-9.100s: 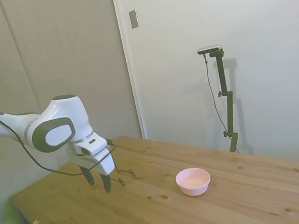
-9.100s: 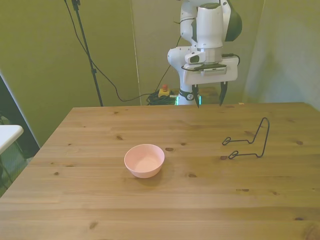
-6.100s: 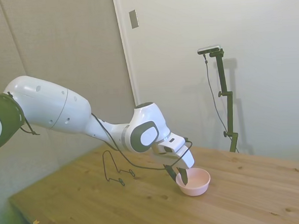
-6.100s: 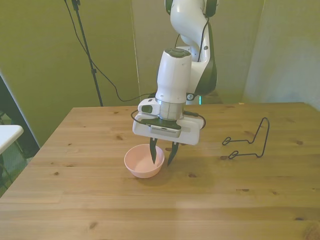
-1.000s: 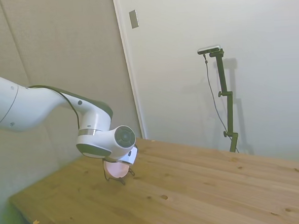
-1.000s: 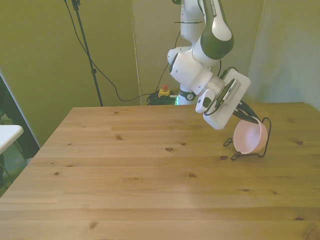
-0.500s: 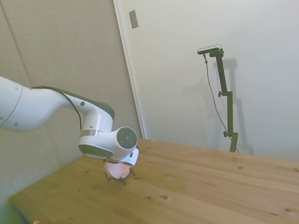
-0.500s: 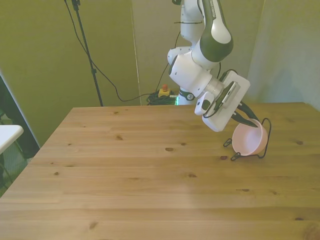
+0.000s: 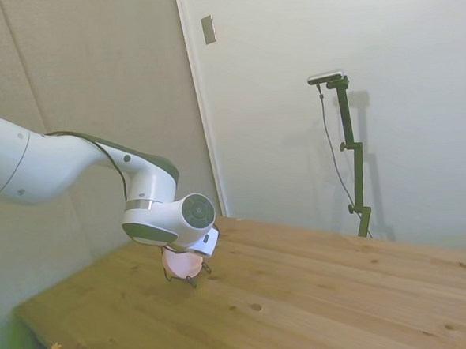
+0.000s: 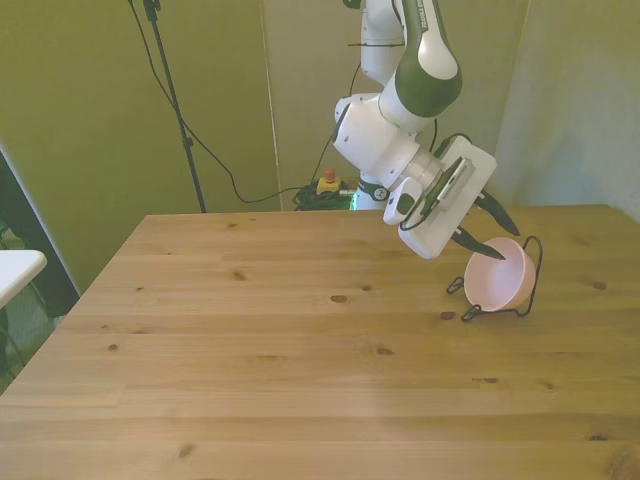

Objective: Load the bowl

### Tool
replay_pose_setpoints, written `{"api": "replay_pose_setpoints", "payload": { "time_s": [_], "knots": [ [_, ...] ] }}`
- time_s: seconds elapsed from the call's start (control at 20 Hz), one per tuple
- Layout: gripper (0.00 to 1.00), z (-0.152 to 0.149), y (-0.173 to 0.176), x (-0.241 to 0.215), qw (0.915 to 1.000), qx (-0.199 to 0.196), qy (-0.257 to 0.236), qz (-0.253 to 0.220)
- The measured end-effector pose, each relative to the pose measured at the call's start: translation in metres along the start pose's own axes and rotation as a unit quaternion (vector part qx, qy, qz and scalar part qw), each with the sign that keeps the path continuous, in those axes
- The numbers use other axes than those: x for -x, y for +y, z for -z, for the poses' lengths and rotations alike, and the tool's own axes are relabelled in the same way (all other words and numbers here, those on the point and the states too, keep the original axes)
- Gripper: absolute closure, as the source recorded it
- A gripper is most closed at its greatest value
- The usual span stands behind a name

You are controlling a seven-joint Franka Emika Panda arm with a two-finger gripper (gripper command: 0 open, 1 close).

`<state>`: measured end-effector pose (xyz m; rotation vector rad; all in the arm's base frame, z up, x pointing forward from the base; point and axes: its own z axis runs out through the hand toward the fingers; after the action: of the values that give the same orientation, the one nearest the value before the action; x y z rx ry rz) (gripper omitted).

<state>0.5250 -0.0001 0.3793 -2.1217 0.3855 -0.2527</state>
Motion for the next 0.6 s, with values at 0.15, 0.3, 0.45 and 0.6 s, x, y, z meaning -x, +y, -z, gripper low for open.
{"api": "replay_pose_setpoints", "payload": {
  "time_s": [0.15,0.3,0.45,0.6],
  "knots": [
    [0.00,0.016,-0.016,0.003,0.9999,0.009,0.005,-0.005],
    [0.00,0.037,-0.036,0.010,0.9985,0.042,0.008,-0.032],
    [0.00,0.067,-0.054,0.024,0.9927,0.094,0.024,-0.073],
    [0.00,0.101,-0.067,0.045,0.9814,0.145,0.053,-0.114]
  ]
}}
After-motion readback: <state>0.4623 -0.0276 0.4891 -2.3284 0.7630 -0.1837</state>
